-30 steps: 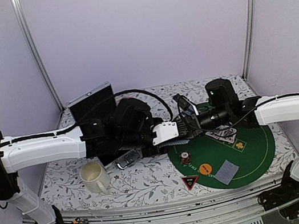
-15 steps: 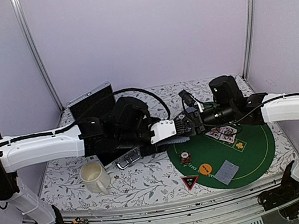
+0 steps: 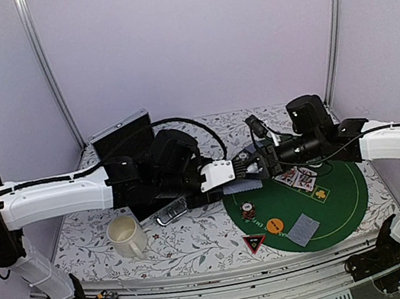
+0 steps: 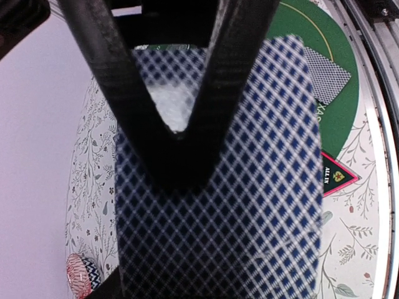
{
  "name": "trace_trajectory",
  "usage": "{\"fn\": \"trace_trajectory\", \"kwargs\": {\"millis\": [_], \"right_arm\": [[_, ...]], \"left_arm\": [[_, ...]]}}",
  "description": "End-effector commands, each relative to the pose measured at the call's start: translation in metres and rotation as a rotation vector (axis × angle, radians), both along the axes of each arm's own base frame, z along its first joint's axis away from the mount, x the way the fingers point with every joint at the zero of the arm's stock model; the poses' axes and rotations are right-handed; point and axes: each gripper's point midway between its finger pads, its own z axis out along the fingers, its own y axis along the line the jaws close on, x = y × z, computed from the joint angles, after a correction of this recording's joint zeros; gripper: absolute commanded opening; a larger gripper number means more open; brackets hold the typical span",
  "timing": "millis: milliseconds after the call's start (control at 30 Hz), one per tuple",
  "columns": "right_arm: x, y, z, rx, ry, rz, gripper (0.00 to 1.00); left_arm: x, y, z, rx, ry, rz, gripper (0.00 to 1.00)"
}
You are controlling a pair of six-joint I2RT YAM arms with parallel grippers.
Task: Distribute texas hold em gaming equipment
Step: Pass from the right arm to the left, then pick up the poker card from the face-down deck piles.
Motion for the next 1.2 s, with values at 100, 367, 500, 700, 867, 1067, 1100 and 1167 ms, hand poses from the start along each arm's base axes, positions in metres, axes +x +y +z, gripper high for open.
{"fn": "trace_trajectory", "kwargs": {"millis": [100, 367, 500, 700, 867, 1067, 1100, 1167], "right_arm": [[-0.003, -0.002, 0.039, 0.046, -0.093, 0.035, 0.55], [-0.004, -0.014, 0.024, 0.011, -0.024, -0.015, 0.32], [0.0, -0.025, 0.02, -0.007, -0.005, -0.069, 0.47], [0.004, -0.029, 0.034, 0.018, -0.019, -0.101, 0.62], [-0.008, -0.034, 0.02, 0.032, 0.066, -0.106, 0.54], [-0.02, -0.025, 0.014, 0.114, 0.131, -0.043, 0.47], [-0.022, -0.023, 0.017, 0.133, 0.129, -0.027, 0.44], [-0.023, -0.019, 0.024, 0.168, 0.121, -0.005, 0.38]], "left_arm": [[0.004, 0.007, 0.011, -0.03, 0.006, 0.024, 0.47], [0.005, 0.007, 0.009, -0.039, 0.029, 0.036, 0.47], [0.006, 0.008, 0.009, -0.043, 0.039, 0.038, 0.47], [0.006, 0.008, 0.006, -0.04, 0.045, 0.039, 0.47], [0.007, 0.011, 0.007, -0.043, 0.041, 0.045, 0.47], [0.007, 0.01, 0.008, -0.047, 0.04, 0.042, 0.47], [0.007, 0.01, 0.008, -0.048, 0.041, 0.039, 0.47], [0.007, 0.009, 0.008, -0.048, 0.04, 0.037, 0.47]]}}
